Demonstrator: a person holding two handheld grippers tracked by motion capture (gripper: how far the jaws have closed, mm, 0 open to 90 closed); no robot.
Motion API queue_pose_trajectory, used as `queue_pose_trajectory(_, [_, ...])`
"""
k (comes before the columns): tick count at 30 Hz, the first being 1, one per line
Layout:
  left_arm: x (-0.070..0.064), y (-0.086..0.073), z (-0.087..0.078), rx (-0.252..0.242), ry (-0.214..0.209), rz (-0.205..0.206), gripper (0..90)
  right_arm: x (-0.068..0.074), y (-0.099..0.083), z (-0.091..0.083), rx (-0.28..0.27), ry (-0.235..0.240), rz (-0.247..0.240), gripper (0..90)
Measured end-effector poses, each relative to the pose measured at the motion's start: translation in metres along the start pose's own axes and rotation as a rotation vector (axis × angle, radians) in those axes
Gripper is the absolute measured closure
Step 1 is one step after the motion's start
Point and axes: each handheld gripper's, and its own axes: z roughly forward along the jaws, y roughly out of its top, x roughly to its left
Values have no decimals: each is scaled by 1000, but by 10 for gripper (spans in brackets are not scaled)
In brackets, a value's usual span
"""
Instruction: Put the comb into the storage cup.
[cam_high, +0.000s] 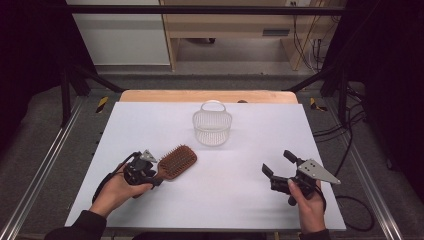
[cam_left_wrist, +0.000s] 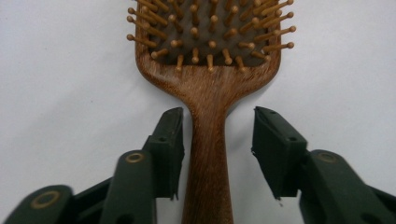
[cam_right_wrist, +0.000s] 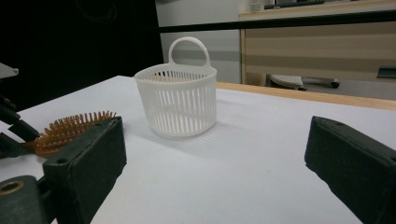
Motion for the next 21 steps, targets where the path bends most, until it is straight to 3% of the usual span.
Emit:
queue_pose_trajectory(12, [2, -1, 4, 27, -5, -20, 657, 0, 0, 0, 1, 1, -3, 58])
queue_pose_trajectory(21, [3, 0, 6, 37, 11, -7, 706, 0, 0, 0, 0, 1, -4, 58])
